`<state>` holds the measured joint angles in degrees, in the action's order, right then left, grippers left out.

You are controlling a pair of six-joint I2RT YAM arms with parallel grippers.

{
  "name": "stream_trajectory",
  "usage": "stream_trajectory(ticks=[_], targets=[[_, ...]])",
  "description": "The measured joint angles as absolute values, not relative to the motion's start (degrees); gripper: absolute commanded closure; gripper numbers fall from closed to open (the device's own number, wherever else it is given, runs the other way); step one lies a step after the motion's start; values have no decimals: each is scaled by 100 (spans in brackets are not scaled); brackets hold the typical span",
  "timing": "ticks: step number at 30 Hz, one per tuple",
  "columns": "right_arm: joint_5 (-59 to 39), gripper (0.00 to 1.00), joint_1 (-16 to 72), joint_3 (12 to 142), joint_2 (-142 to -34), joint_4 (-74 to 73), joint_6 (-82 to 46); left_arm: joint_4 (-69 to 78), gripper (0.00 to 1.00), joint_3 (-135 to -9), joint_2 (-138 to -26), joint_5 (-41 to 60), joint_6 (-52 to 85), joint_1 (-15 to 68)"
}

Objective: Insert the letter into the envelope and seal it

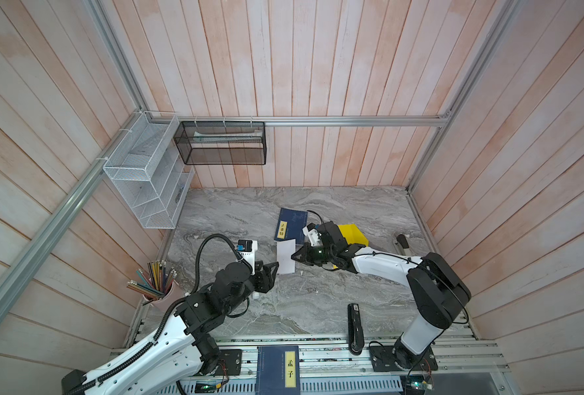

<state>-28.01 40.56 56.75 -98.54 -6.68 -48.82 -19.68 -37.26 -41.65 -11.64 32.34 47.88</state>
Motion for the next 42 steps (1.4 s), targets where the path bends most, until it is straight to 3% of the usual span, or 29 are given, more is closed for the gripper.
stream_trajectory(ticks=[19,42], targets=[[-2858,100,4064,5684,-10499,-1013,-4984,-1975,38,-3544,-3968,-937,3326,4788],[-2808,100,4036,6130,-10975,-141,-4628,-1966,38,-3496,-4058,-915,3326,4779]])
